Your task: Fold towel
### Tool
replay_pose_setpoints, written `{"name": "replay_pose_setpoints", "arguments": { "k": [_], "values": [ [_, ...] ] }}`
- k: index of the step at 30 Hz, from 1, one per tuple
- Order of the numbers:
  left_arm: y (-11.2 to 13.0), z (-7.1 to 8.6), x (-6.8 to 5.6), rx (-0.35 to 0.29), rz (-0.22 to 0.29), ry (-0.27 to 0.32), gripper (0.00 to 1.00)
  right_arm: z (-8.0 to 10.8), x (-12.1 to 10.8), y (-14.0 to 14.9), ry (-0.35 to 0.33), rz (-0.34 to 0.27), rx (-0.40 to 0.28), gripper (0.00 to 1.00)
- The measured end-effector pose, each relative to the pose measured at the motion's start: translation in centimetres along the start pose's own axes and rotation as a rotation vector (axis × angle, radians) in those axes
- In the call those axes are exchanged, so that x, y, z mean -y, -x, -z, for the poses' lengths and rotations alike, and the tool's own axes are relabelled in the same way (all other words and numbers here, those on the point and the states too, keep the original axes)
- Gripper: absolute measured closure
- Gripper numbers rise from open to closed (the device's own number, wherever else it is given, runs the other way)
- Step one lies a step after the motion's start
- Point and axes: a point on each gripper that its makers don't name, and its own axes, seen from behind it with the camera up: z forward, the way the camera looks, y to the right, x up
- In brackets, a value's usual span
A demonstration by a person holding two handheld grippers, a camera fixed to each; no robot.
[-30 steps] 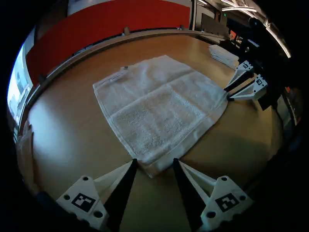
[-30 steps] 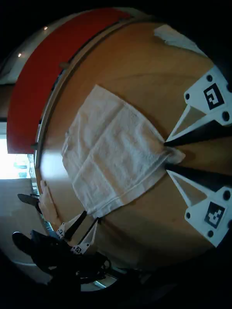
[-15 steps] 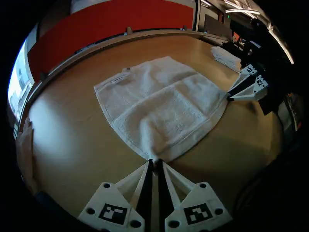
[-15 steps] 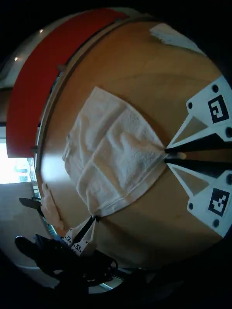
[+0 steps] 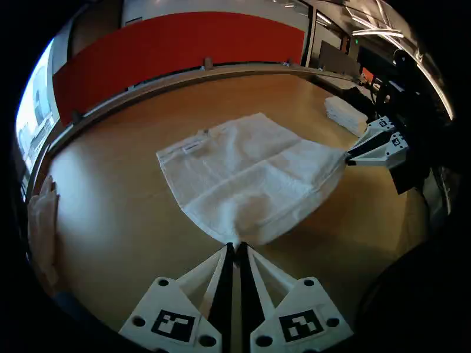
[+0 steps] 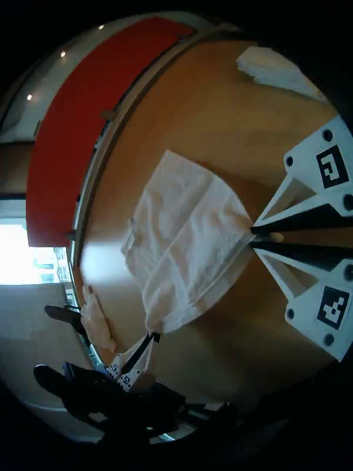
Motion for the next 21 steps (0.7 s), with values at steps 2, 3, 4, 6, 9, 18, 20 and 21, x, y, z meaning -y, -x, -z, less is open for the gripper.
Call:
{"name": "replay_pose_setpoints", "arguments": {
  "k": [2, 3, 4, 6, 9, 18, 20, 21],
  "values": [
    [-0.6, 0.7, 0.0, -0.006, 0.001, 0.000, 0.92, 0.6, 0.0, -0.7, 0.002, 0.003, -0.011, 0.89],
    [-0.9, 1.0, 0.0, -0.009, 0.001, 0.000, 0.92, 0.9, 0.0, -1.0, 0.003, 0.005, -0.016, 0.89],
    [-1.1, 1.4, 0.0, -0.011, 0.002, 0.001, 0.92, 1.2, 0.0, -1.3, 0.003, 0.008, -0.021, 0.89],
    [-1.6, 2.0, -0.1, -0.015, 0.005, 0.003, 0.92, 1.8, 0.0, -1.9, 0.004, 0.013, -0.029, 0.89],
    [-2.5, 3.1, -0.2, -0.029, 0.012, 0.007, 0.92, 2.9, 0.1, -2.7, 0.006, 0.019, -0.034, 0.89],
    [-4.1, 6.0, -0.3, -0.058, 0.029, 0.007, 0.92, 5.7, 1.5, -4.6, -0.011, 0.025, -0.050, 0.89],
    [-4.3, 6.6, -0.3, -0.061, 0.030, 0.005, 0.92, 6.2, 1.9, -4.8, -0.015, 0.023, -0.051, 0.89],
    [-4.4, 6.8, -0.3, -0.061, 0.031, 0.005, 0.92, 6.4, 2.1, -4.9, -0.016, 0.022, -0.051, 0.89]
  ]
}}
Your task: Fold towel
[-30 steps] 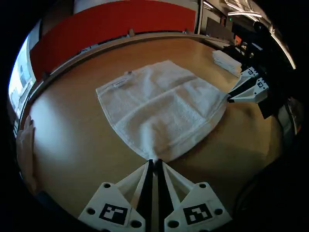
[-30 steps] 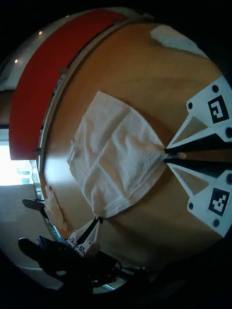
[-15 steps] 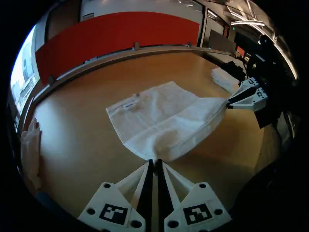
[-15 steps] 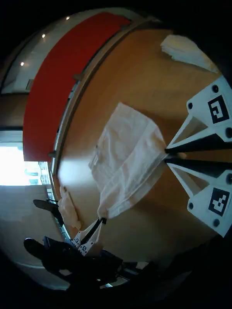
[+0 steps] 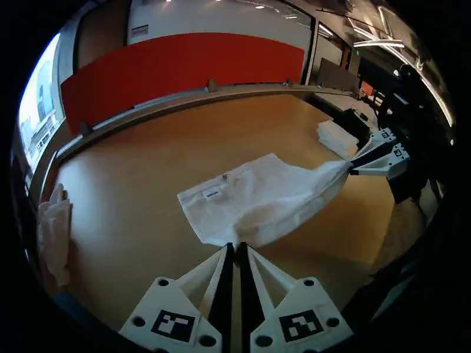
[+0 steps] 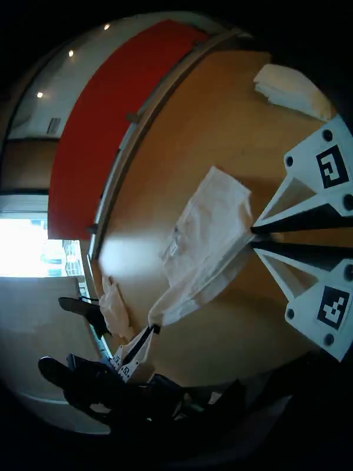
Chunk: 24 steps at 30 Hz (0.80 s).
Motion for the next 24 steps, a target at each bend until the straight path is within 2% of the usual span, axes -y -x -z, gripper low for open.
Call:
{"name": "replay_pose_setpoints", "arguments": {
  "k": [7, 12, 24],
  "values": [
    [-0.4, 1.8, -0.5, 0.002, 0.007, 0.013, 0.92, 1.5, 1.1, -0.4, -0.007, -0.003, 0.003, 0.89],
    [-0.3, 2.6, -0.9, 0.007, 0.016, 0.019, 0.92, 2.0, 1.6, -0.4, -0.014, -0.003, 0.008, 0.89],
    [-0.6, 1.7, -0.3, 0.001, 0.055, 0.004, 0.92, 1.4, 1.2, -0.4, -0.010, 0.004, 0.018, 0.89]
  ]
}}
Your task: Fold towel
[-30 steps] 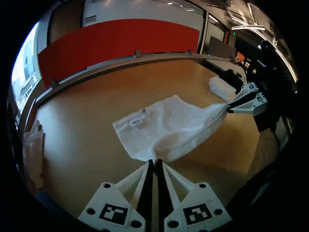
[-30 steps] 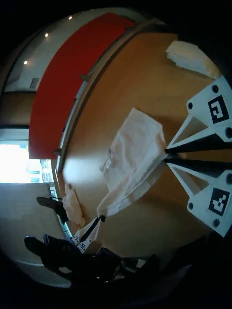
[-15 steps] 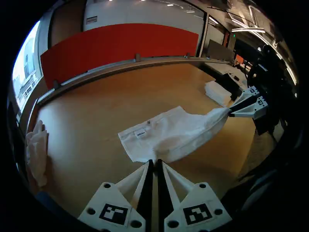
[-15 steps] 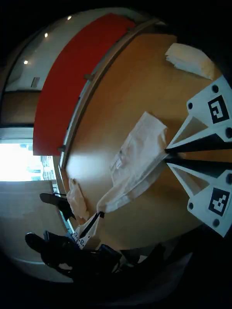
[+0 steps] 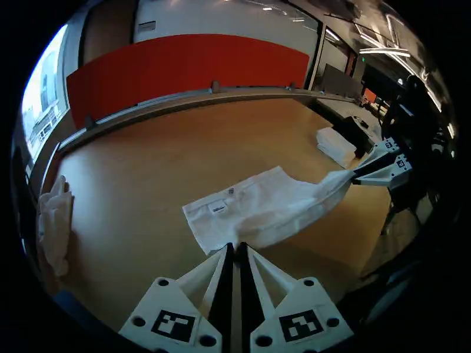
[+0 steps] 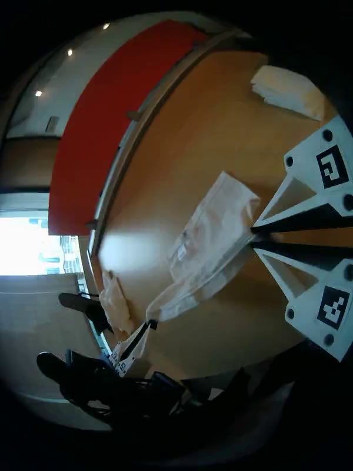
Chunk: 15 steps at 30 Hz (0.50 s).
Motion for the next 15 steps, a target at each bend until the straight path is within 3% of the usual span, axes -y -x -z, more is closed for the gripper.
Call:
{"name": "replay_pose_setpoints", "arguments": {
  "k": [9, 15],
  "values": [
    [-1.2, -2.1, 1.1, -0.005, 0.024, -0.025, 0.92, -1.9, -2.5, -0.7, 0.021, 0.014, 0.017, 0.89],
    [-1.3, -4.8, 2.1, 0.013, 0.034, -0.044, 0.92, -4.1, -4.6, -0.4, 0.032, -0.008, 0.050, 0.89]
  ]
}}
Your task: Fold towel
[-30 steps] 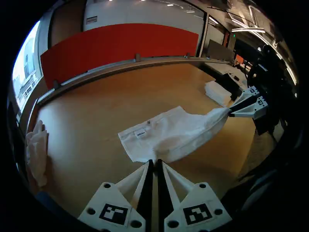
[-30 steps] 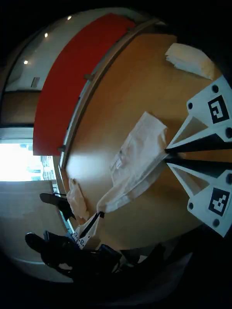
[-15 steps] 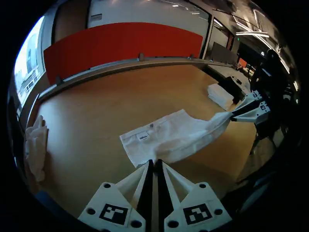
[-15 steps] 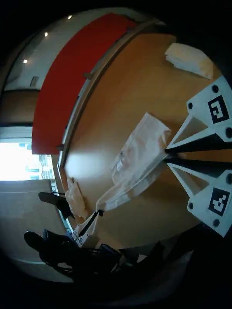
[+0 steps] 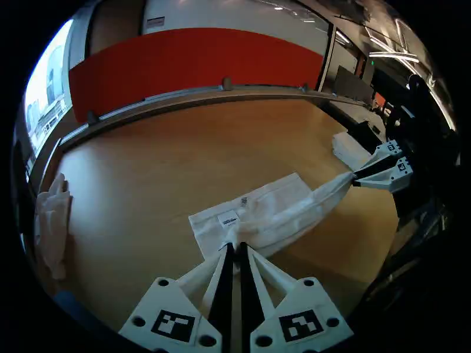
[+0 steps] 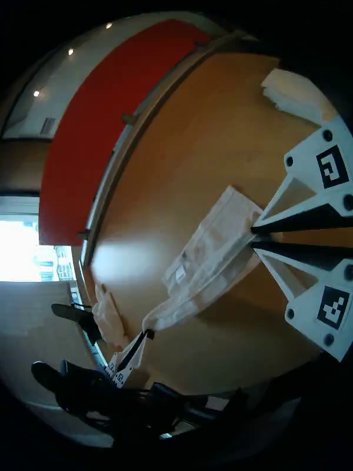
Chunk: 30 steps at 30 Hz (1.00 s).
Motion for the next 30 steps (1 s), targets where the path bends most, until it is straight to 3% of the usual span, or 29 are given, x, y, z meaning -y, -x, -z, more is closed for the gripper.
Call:
{"name": "replay_pose_setpoints", "arguments": {
  "k": [7, 23, 28, 30],
  "values": [
    [0.8, -3.3, 1.2, 0.045, 0.000, -0.022, 0.92, -2.8, -1.4, 0.7, -0.004, -0.022, 0.042, 0.89],
    [2.7, -8.2, 2.6, 0.119, 0.024, -0.042, 0.92, -7.6, -3.0, 2.9, -0.016, -0.080, 0.117, 0.88],
    [3.1, -9.4, 3.2, 0.137, 0.014, -0.062, 0.89, -8.4, -3.7, 3.5, 0.004, -0.072, 0.133, 0.76],
    [3.0, -9.8, 3.4, 0.138, 0.009, -0.074, 0.87, -8.7, -4.0, 3.5, 0.018, -0.068, 0.135, 0.65]
  ]
}}
